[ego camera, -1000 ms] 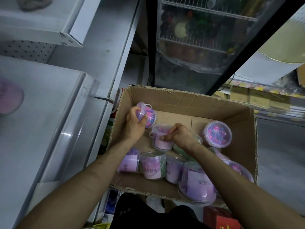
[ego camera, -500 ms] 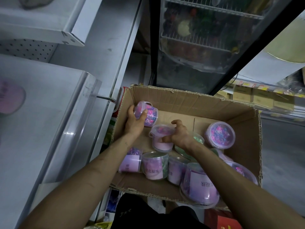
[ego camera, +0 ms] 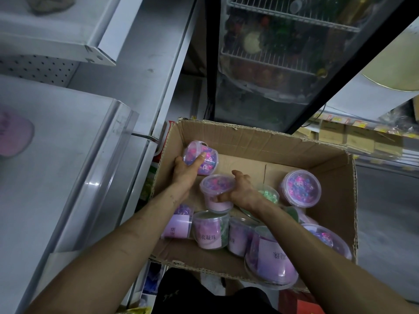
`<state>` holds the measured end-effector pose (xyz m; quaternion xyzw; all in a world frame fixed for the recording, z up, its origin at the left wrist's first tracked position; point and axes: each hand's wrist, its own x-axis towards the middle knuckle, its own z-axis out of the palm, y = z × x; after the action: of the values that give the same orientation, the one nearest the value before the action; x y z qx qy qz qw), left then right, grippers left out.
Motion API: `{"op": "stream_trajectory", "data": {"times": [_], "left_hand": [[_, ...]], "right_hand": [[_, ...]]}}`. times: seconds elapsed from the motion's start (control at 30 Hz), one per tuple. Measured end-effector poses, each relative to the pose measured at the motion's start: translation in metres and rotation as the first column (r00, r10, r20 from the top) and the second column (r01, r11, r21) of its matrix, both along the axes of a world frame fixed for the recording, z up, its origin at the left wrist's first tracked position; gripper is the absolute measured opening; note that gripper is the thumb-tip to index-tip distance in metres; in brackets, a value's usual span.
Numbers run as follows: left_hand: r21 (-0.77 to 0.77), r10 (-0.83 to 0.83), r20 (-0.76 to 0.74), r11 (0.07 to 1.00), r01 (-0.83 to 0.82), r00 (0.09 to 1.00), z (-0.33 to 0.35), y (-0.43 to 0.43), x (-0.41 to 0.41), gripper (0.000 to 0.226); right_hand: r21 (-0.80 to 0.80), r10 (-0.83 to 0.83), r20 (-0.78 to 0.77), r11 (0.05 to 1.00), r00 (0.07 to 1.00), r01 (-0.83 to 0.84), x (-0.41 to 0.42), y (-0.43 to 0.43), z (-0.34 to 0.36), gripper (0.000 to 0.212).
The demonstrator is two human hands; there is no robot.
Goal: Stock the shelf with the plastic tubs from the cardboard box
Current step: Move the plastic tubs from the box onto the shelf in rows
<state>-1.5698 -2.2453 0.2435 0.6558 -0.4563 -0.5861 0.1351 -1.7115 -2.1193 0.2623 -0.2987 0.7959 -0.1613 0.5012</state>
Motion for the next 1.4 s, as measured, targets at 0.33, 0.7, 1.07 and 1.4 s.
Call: {"op": "stream_trajectory", "data": {"times": [0.33, 0.7, 1.07, 1.4], "left_hand": [[0.007, 0.051, -0.011, 0.999, -0.051, 0.999, 0.006, 0.005, -0.004, 0.08], [-0.148, -0.05, -0.027, 0.988, 0.045, 0.998, 0.021, 0.012, 0.003, 0.096], [-0.306, -0.185, -0.04, 0.938, 0.164, 0.982, 0.079, 0.039, 0.019, 0.106], [-0.487, -0.112, -0.006, 0.868, 0.095, 0.994, 0.157, 0.088, 0.067, 0.108]], "right_hand": [[0.001, 0.004, -0.024, 1.0, 1.0, -0.004, 0.013, -0.004, 0.005, 0.129], [-0.219, -0.021, 0.067, 0.975, 0.998, 0.035, -0.023, 0.038, 0.048, 0.097], [-0.374, -0.123, 0.294, 0.898, 0.948, 0.232, -0.063, 0.072, 0.086, 0.08], [-0.529, 0.098, 0.319, 0.844, 0.943, 0.091, -0.054, 0.06, 0.129, 0.079]]}}
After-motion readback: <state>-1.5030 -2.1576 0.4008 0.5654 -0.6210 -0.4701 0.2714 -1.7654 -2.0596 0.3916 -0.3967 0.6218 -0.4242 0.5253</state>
